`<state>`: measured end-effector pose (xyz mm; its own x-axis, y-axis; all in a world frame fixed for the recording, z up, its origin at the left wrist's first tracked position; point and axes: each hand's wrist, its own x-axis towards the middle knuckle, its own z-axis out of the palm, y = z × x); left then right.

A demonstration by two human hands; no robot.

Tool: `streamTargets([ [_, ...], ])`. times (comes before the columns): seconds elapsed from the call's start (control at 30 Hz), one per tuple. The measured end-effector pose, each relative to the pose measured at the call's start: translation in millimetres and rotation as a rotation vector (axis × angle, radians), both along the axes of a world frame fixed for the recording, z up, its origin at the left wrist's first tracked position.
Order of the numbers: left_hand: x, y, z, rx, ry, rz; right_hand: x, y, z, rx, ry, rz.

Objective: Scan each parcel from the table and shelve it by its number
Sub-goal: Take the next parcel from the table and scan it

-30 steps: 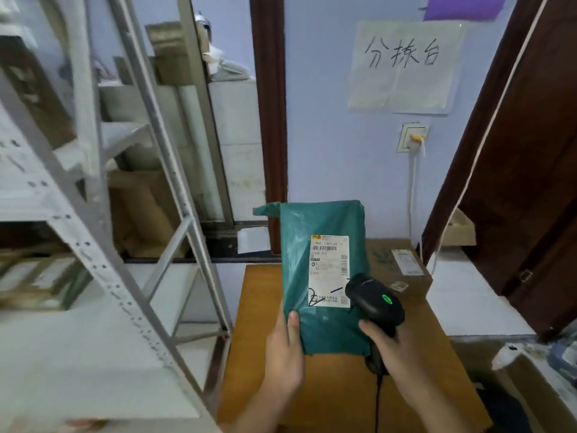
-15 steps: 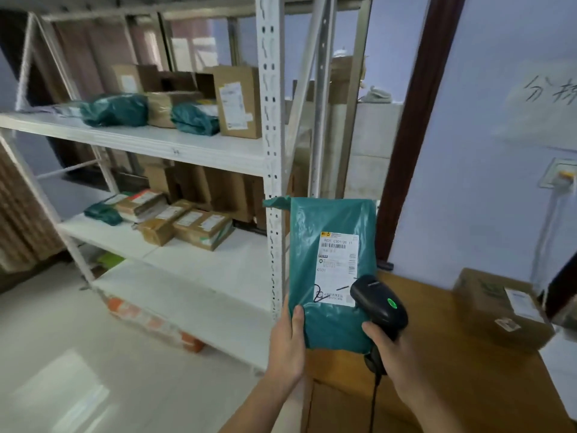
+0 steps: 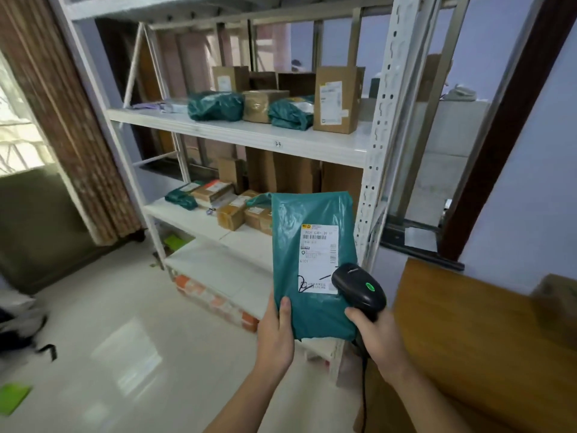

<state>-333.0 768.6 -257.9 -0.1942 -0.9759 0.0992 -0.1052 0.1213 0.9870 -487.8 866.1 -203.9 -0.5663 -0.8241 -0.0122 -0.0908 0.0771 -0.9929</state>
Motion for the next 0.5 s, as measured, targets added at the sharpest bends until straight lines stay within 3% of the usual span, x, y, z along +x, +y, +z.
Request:
streamTargets([
  [0.5,55.6,-88.3,9.7,-0.014,-0.027,0.118,39.4,-119.0,-9.0,0.04,-0.048,0.126],
])
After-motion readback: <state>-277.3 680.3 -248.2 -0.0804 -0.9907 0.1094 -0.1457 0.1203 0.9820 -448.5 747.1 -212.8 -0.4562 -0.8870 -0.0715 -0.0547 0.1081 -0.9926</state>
